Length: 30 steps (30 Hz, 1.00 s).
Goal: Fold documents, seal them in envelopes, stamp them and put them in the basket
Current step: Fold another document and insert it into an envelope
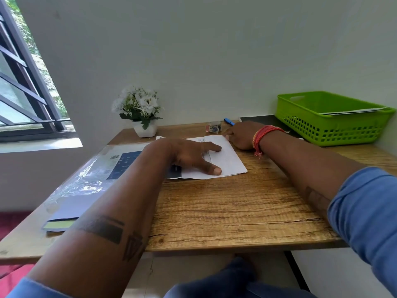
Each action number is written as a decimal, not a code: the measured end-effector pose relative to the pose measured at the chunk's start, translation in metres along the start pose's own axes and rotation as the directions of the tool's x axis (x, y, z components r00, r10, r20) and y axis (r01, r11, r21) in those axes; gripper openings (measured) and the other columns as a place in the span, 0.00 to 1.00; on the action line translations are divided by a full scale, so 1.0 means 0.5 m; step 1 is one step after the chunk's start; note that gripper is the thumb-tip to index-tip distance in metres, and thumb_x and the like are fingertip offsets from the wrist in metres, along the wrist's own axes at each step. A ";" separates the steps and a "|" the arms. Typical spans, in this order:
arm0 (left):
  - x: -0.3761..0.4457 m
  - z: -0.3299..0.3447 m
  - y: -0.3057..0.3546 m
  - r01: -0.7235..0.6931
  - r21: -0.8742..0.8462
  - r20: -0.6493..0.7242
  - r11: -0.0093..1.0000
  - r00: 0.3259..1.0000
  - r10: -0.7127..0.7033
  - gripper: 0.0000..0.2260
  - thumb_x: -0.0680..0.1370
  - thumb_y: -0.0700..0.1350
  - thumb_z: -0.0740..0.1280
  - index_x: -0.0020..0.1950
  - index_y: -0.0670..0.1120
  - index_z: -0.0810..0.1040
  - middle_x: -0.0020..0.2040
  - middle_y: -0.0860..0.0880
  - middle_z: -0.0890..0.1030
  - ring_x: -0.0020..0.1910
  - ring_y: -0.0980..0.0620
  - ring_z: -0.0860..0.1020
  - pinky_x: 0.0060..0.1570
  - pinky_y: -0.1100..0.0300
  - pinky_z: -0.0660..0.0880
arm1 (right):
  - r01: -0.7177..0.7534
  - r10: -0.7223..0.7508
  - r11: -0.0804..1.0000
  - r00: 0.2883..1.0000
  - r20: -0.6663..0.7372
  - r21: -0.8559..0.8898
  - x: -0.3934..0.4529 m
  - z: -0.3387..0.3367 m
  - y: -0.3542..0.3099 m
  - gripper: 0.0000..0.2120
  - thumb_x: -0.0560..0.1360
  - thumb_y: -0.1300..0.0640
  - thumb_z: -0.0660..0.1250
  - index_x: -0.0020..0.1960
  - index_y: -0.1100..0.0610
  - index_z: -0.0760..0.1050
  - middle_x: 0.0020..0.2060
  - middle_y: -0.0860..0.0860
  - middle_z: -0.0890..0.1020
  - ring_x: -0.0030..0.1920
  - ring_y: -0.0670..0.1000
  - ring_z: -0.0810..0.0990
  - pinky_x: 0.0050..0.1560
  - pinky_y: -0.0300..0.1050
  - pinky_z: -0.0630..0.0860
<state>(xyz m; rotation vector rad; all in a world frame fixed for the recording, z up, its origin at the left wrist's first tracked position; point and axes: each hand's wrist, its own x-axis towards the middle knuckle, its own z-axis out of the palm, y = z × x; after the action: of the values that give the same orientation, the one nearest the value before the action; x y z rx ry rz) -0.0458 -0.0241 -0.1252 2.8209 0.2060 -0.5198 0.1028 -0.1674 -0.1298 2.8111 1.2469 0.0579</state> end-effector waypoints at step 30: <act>0.008 0.011 -0.016 0.001 0.001 -0.050 1.000 0.999 -0.001 0.45 0.58 0.82 0.66 0.72 0.77 0.55 0.82 0.57 0.55 0.80 0.48 0.54 0.77 0.42 0.53 | -0.067 0.049 0.983 0.993 0.104 0.169 -0.150 -0.049 0.006 0.40 0.73 0.43 0.73 0.78 0.50 0.57 0.65 0.56 0.77 0.34 0.44 0.69 0.31 0.40 0.65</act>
<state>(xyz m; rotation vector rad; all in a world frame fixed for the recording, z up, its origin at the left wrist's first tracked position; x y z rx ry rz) -0.0454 -0.0178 -0.1336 2.8365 0.2164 -0.4498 0.0533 -0.2242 -0.1057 2.9535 1.2029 -0.1949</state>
